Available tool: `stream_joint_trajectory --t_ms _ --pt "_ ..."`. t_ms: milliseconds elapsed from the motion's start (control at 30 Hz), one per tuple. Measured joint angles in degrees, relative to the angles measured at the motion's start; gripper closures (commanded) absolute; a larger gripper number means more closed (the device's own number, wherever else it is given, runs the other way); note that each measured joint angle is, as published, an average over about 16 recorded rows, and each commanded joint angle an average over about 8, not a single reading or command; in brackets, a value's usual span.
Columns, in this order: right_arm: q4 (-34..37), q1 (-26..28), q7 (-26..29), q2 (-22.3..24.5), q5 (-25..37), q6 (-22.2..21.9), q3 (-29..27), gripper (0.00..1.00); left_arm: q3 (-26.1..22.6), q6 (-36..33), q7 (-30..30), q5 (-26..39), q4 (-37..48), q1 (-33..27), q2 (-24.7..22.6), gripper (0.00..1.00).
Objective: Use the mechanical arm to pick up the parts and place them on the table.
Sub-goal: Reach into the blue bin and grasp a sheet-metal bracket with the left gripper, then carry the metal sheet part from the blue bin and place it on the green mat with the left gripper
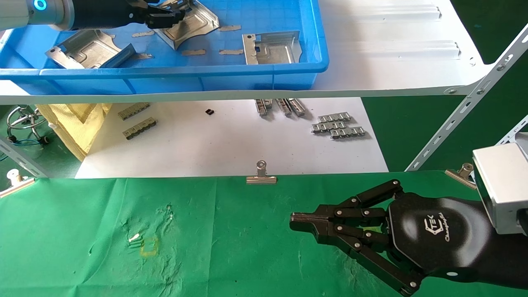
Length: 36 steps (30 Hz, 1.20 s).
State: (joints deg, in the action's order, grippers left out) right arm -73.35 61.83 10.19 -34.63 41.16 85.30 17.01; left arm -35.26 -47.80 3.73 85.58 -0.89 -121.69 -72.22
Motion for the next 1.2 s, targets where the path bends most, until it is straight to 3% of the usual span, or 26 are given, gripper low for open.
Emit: stream_joint_trajectory --t_ms 533,567,767,833,1033,1200 --pt "0.0 0.0 0.0 0.0 0.0 0.0 0.0 0.97 0.3 1.3 0.1 -0.5 0.7 -0.4 0.4 1.0" --pt "0.0 0.0 0.0 0.0 0.0 0.0 0.0 0.91 0.4 1.2 0.1 -0.6 0.6 -0.5 0.5 1.0" --pt "0.0 0.0 0.0 0.0 0.0 0.0 0.1 0.16 1.2 -1.3 -0.3 -1.7 0.0 -1.3 1.8 1.0" --pt "0.0 0.0 0.0 0.0 -0.1 0.0 0.1 0.0 1.6 -3.2 -0.7 -2.3 -0.4 -1.7 2.4 1.0" --pt "0.0 0.0 0.0 0.0 -0.1 0.0 0.1 0.0 3.0 -12.0 -2.3 -4.5 -1.7 -2.8 5.4 1.0" --pt "0.0 0.0 -0.1 0.0 -0.1 0.0 0.1 0.0 4.6 -23.7 -4.4 -7.1 -2.8 -3.0 8.7 1.0"
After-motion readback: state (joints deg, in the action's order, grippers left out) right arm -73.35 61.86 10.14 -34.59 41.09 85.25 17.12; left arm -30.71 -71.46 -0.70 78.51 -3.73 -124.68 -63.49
